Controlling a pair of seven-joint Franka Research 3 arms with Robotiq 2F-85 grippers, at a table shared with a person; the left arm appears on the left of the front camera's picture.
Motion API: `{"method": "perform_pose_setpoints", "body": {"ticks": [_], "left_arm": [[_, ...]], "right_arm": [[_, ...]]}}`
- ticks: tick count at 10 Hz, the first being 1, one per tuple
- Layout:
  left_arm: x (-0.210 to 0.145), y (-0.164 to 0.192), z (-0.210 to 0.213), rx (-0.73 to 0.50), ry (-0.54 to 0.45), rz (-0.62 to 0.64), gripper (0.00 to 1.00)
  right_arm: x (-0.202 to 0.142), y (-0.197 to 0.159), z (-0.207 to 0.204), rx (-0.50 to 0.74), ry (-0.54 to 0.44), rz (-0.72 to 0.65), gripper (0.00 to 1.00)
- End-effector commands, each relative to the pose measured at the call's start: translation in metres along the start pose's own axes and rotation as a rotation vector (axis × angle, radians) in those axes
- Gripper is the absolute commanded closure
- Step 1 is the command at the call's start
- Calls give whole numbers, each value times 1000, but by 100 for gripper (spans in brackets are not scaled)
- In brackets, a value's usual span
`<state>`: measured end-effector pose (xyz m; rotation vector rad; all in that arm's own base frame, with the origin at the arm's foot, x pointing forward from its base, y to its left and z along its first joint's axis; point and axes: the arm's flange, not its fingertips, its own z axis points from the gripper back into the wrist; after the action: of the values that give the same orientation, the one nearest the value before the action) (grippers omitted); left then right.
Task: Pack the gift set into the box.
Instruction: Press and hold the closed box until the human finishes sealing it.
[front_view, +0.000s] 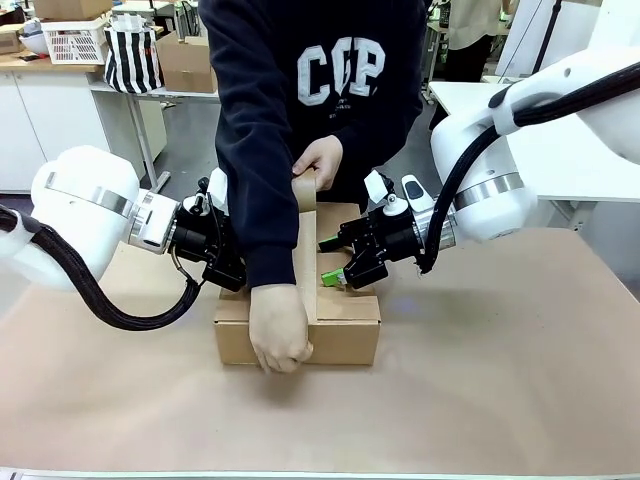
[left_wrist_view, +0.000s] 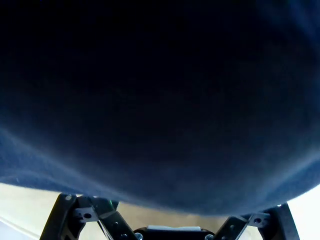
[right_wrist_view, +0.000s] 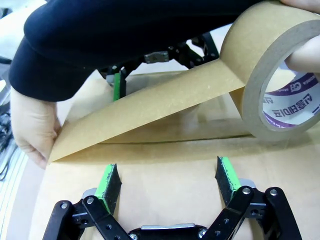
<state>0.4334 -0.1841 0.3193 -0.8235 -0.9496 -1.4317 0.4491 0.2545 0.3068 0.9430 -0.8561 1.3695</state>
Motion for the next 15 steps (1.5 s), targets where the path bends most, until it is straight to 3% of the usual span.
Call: {"method": "perform_pose_setpoints", "body": {"ticks": [1, 15], "left_arm": [[-2, -1, 1, 3, 3, -5, 0], [-2, -1, 1, 3, 3, -5, 0]], "right_arm": [[-4, 2, -1, -6, 6, 3, 0], [-4, 2, -1, -6, 6, 3, 0]]}}
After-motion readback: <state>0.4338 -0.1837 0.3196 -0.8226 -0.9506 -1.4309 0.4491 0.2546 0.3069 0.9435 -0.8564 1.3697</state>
